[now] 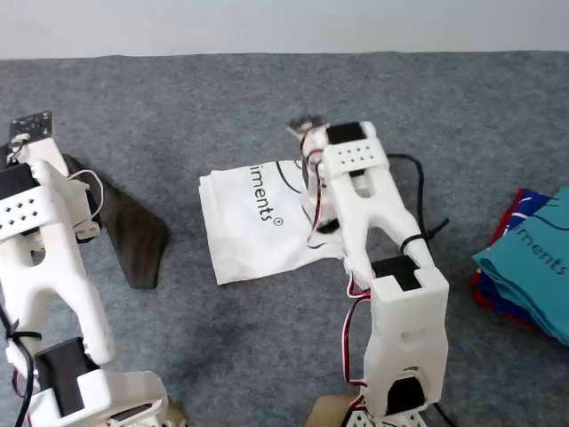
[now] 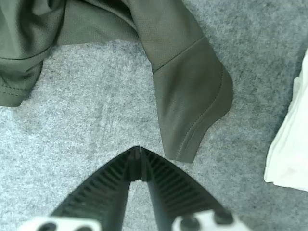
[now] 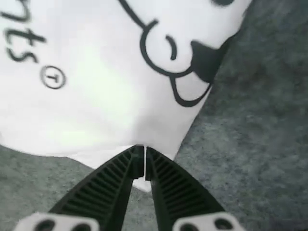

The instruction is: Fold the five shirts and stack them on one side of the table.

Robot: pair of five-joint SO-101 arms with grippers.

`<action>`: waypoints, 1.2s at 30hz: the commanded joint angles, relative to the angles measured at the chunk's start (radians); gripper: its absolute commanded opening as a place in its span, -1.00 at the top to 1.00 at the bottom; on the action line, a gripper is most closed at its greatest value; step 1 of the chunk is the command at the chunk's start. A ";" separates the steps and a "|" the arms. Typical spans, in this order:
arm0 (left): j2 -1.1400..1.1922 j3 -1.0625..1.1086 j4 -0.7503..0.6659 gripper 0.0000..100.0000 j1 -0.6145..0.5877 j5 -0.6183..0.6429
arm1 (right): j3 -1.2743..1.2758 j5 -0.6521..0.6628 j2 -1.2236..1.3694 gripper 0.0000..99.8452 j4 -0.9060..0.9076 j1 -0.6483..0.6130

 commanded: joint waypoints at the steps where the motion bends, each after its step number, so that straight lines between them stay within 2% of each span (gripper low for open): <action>1: -0.049 -0.036 0.005 0.99 -0.006 -0.009 | -0.184 0.006 -0.030 0.98 0.110 0.001; 4: -0.049 -0.036 0.005 0.99 -0.005 -0.009 | -0.259 0.006 -0.031 0.98 0.156 -0.010; 8: -0.044 -0.036 -0.009 0.99 -0.005 -0.009 | -0.334 0.008 -0.019 0.98 0.128 -0.058; 21: -0.044 -0.036 -0.009 0.99 -0.005 -0.009 | -0.339 0.190 0.216 0.98 -0.450 -0.265; 27: -0.044 -0.035 -0.003 0.99 -0.005 -0.009 | -0.339 0.204 0.259 0.98 -0.596 -0.328; 32: -0.044 -0.035 -0.003 0.99 -0.005 -0.009 | -0.339 0.204 0.340 0.98 -0.745 -0.326; 36: -0.044 -0.035 -0.003 0.99 -0.005 -0.009 | -0.339 0.239 0.384 0.98 -0.762 -0.326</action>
